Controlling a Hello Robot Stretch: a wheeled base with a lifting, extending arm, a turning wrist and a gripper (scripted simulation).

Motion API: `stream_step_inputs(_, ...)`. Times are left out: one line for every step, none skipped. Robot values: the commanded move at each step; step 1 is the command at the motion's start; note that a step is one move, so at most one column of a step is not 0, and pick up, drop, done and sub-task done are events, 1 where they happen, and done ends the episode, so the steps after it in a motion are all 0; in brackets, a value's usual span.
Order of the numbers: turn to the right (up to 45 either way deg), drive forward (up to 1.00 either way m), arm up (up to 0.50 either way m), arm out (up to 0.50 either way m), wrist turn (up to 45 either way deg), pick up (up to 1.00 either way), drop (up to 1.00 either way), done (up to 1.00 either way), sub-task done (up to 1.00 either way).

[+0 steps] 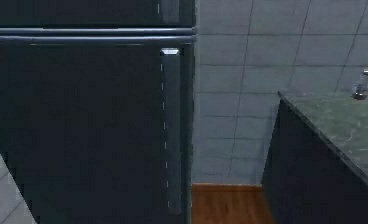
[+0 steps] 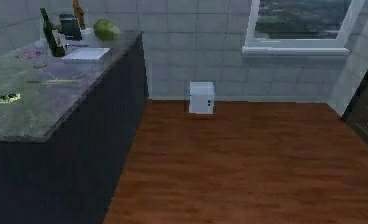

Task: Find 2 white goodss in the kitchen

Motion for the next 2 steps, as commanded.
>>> stream_step_inputs(-18.0, 0.00, 0.00, 0.00, 0.0, 0.00, 0.00, 0.00, 0.00)
stream_step_inputs(0.0, 0.00, 0.00, 0.00, 0.0, 0.00, 0.00, 1.00, 0.00)
